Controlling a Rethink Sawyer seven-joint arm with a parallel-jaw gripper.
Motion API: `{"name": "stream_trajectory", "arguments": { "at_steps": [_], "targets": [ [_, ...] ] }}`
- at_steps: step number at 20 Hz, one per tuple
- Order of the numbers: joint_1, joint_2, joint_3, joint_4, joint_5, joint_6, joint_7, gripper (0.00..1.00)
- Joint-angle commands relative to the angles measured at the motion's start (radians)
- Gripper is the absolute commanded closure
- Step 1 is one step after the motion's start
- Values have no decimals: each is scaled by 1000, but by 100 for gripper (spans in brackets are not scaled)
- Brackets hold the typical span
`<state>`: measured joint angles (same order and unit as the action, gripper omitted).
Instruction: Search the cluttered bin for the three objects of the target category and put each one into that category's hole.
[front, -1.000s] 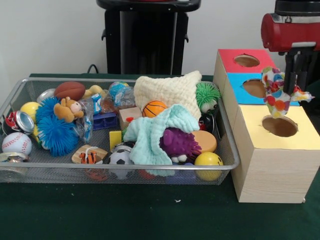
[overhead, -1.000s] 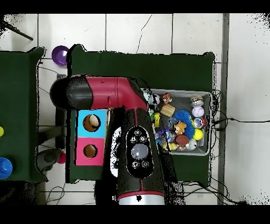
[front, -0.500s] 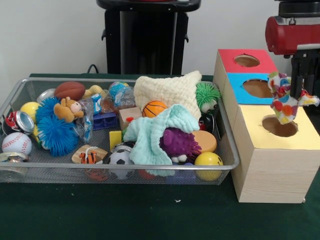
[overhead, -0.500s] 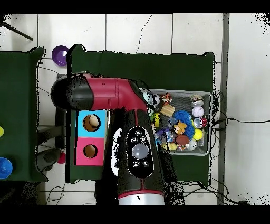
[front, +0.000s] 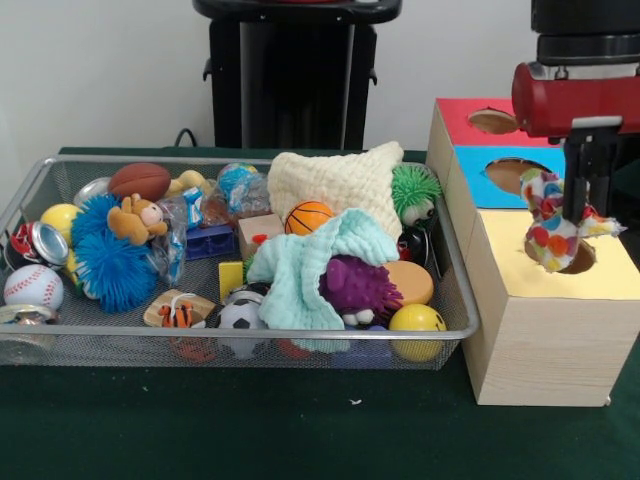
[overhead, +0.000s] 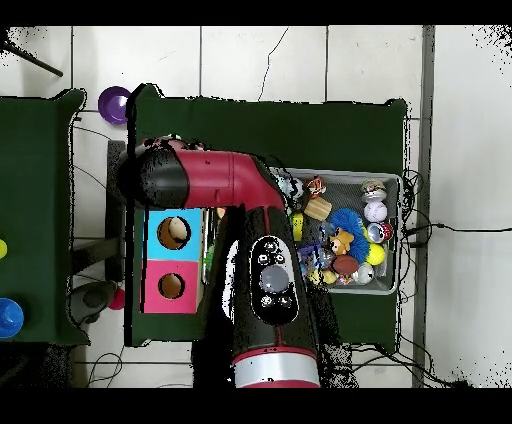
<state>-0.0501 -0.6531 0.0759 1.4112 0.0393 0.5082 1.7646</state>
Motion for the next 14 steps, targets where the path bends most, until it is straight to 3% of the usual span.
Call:
{"name": "stream_trajectory", "arguments": {
  "at_steps": [1, 6, 14],
  "targets": [
    [-23, 72, 31, 141, 4, -20, 151, 100],
    [-18, 76, 28, 143, 11, 13, 151, 100],
    [-43, 54, 85, 183, 102, 76, 168, 100]
  ]
}}
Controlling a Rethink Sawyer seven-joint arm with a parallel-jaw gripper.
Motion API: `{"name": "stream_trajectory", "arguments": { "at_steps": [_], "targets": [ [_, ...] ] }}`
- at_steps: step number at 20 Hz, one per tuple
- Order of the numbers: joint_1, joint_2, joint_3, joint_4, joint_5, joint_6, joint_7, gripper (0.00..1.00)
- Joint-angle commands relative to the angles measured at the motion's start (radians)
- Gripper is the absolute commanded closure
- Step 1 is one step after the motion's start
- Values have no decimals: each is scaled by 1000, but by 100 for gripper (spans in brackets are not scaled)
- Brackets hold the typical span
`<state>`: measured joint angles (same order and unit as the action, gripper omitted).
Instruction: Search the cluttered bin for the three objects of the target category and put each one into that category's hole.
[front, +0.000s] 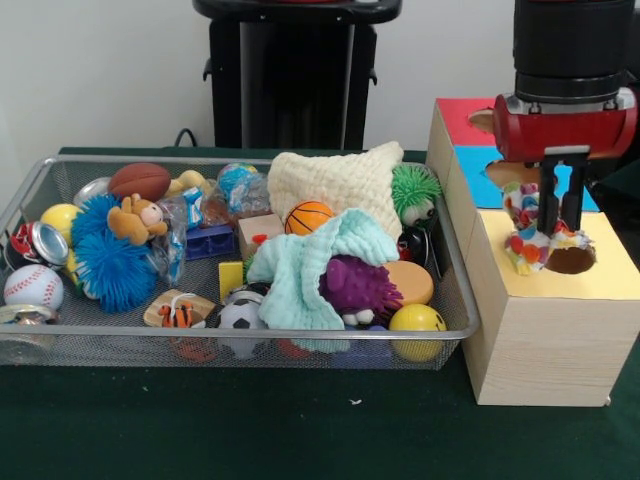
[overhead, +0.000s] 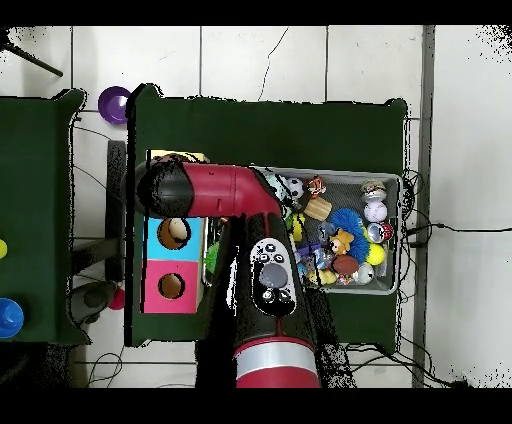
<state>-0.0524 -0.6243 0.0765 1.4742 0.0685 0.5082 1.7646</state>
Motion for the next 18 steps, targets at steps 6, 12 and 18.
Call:
{"name": "stream_trajectory", "arguments": {
  "at_steps": [6, 12, 18],
  "targets": [
    [-51, 12, 109, 161, 148, 92, 180, 100],
    [-57, 7, 130, 180, 201, 75, 176, 100],
    [-67, 5, 157, 203, 245, 44, 163, 100]
  ]
}}
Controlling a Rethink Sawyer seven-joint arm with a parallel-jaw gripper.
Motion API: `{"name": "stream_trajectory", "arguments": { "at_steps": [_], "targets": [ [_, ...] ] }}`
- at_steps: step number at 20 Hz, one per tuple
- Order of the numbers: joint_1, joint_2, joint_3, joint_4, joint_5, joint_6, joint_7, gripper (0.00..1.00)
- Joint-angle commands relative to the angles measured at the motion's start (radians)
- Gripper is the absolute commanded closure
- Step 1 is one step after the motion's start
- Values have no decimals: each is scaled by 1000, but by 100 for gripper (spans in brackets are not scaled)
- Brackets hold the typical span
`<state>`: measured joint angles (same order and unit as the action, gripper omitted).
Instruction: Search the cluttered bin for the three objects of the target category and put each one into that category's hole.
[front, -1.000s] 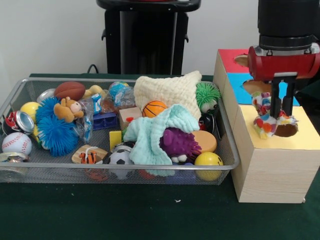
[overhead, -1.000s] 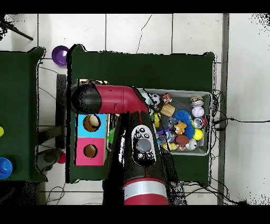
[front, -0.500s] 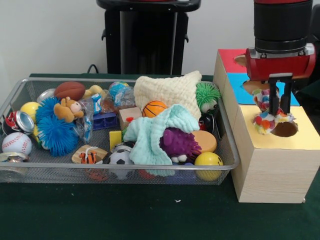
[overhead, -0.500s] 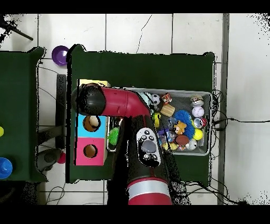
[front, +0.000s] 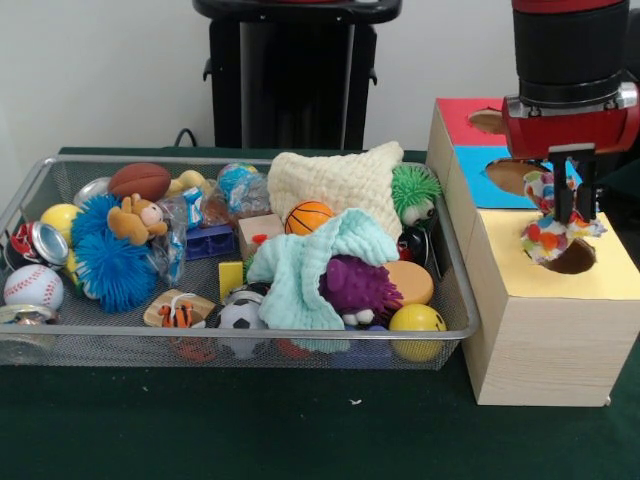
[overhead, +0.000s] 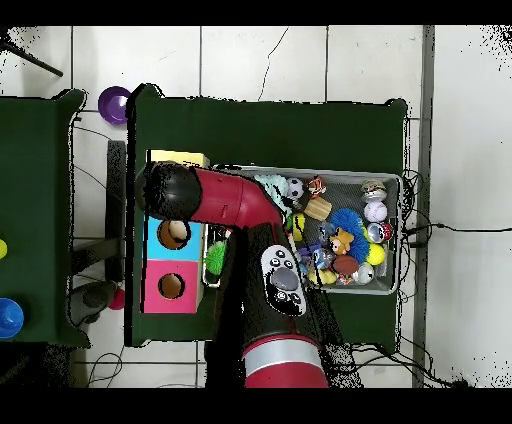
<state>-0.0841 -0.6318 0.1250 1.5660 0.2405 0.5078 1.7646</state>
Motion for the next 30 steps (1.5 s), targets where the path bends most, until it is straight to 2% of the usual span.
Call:
{"name": "stream_trajectory", "arguments": {
  "at_steps": [1, 9, 14, 25, 30],
  "targets": [
    [-34, 15, 109, 110, 72, 36, 159, 100],
    [-41, 39, 118, 98, 56, -37, 137, 100],
    [-23, 62, 75, 35, -11, -93, 108, 100],
    [-15, 94, 40, -45, -74, -93, 69, 100],
    [-15, 93, 40, -48, -98, -99, 74, 100]
  ]
}}
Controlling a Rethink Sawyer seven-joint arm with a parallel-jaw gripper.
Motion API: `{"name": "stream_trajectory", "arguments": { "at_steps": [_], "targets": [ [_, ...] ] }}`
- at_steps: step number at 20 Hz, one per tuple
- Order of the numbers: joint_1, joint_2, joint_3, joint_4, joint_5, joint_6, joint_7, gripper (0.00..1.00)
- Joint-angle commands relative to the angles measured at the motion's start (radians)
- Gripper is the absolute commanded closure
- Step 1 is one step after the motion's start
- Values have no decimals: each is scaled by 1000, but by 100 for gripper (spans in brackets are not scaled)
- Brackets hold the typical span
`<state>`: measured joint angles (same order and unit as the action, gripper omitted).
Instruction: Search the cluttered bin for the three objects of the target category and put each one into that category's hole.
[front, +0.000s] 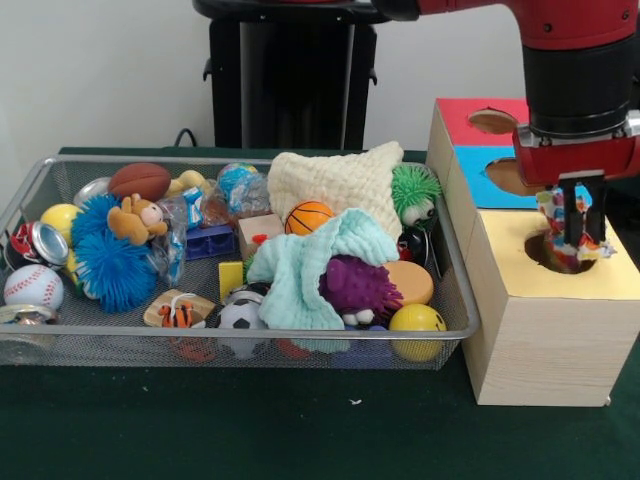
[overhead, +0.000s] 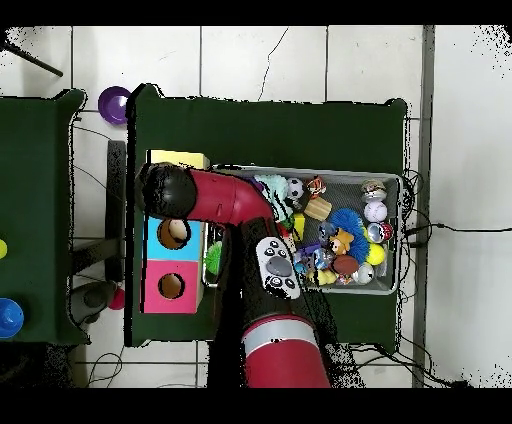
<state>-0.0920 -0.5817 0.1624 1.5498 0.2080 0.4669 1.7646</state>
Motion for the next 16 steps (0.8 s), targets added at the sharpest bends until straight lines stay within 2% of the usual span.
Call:
{"name": "stream_trajectory", "arguments": {
  "at_steps": [1, 5, 6, 8, 16],
  "targets": [
    [-4, 39, 1, -25, -70, -62, 79, 100],
    [3, 37, -10, -30, -74, -12, 90, 100],
    [4, 38, -12, -33, -76, 4, 90, 0],
    [2, 35, -10, -38, -91, -33, 80, 0],
    [6, 40, -19, -55, -116, -22, 98, 0]
  ]
}}
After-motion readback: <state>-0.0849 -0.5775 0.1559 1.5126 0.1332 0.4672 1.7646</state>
